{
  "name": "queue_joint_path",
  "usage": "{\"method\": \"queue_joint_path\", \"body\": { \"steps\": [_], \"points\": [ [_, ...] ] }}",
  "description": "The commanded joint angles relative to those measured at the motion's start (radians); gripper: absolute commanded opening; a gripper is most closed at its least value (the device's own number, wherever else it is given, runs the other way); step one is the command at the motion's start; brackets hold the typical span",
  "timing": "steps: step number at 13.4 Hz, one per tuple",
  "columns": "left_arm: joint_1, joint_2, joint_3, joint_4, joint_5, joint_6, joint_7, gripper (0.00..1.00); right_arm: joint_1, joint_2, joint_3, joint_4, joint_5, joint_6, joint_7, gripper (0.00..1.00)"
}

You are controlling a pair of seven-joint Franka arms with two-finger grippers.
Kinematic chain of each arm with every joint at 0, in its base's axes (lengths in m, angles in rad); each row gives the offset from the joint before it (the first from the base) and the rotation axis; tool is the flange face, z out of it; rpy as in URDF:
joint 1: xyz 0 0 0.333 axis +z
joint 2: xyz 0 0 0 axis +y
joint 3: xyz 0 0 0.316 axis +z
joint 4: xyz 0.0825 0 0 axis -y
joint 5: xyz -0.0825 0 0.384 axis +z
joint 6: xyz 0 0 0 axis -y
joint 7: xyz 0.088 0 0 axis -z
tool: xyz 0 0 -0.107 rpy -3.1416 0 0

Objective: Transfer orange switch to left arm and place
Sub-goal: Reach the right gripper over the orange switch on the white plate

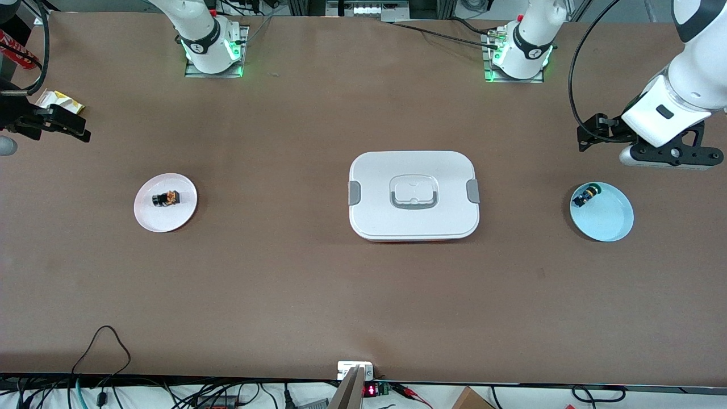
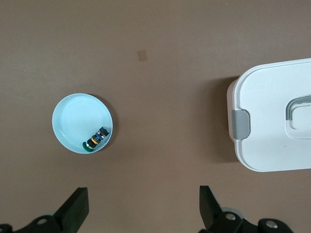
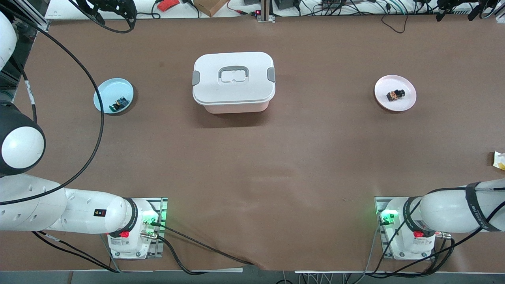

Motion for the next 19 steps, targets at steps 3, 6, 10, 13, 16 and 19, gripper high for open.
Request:
{"method": "queue_joint_path", "body": {
  "steps": [3, 6, 10, 13, 16, 19],
  "points": [
    [0.003, -0.009, 0.000, 0.010, -0.002, -0.017, -0.006, 1.00, -0.002, 0.008, 0.000, 0.020, 0.010, -0.029, 0.003, 1.00],
    [0.003, -0.009, 0.000, 0.010, -0.002, -0.018, -0.006, 1.00, -0.002, 0.032, 0.000, 0.020, 0.011, -0.020, 0.003, 1.00],
    [0.003, -0.009, 0.000, 0.010, -0.002, -0.019, -0.006, 1.00, 0.013, 0.087, 0.000, 0.018, -0.001, -0.018, -0.012, 1.00],
    [0.003, -0.009, 0.000, 0.010, -0.002, -0.018, -0.006, 1.00, 0.010, 0.144, 0.000, 0.018, 0.001, -0.012, -0.001, 1.00],
    [0.003, -0.009, 0.000, 0.010, -0.002, -0.017, -0.006, 1.00, 0.001, 0.191, -0.001, 0.014, 0.010, 0.011, 0.003, 1.00],
    [0.003, -0.009, 0.000, 0.010, -0.002, -0.017, -0.006, 1.00, 0.008, 0.211, -0.003, -0.008, 0.008, 0.094, 0.005, 1.00]
  ]
}}
